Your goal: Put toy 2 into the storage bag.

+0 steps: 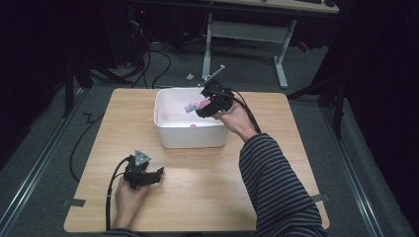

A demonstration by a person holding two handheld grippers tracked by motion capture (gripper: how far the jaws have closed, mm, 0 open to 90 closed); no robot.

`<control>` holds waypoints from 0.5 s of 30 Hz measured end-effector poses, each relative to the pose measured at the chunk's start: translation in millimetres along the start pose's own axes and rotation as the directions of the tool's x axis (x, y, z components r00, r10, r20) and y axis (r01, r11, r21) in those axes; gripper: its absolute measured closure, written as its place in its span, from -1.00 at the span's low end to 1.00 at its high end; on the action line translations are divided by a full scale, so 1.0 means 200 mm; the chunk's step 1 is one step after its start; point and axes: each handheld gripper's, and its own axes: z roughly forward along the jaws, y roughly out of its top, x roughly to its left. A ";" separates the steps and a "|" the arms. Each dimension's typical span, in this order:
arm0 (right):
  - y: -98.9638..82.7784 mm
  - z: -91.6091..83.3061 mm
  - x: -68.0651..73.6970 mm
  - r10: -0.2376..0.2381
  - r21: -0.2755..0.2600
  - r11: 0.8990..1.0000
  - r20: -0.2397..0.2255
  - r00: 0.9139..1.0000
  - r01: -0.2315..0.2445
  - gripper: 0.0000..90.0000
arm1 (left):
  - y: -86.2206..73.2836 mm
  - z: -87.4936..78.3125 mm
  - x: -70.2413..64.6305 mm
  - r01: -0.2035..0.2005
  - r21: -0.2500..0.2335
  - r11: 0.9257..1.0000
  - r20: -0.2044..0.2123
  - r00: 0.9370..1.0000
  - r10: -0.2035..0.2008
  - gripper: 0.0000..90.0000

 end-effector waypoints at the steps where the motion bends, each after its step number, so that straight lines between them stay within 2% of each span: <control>1: 0.00 0.01 0.00 0.000 0.004 1.000 -0.003 1.000 0.000 -0.28 | 0.00 0.00 0.00 0.000 0.000 1.000 0.000 1.000 0.000 -0.41; 11: -0.01 0.11 0.03 0.005 0.045 0.999 -0.044 0.999 -0.003 -0.29 | 0.00 0.00 0.00 -0.002 -0.001 1.000 0.001 1.000 0.002 -0.41; 15: -0.03 0.13 0.03 0.025 0.058 0.998 -0.065 0.998 -0.021 -0.29 | 0.00 0.00 0.00 -0.001 -0.001 1.000 0.002 1.000 0.001 -0.41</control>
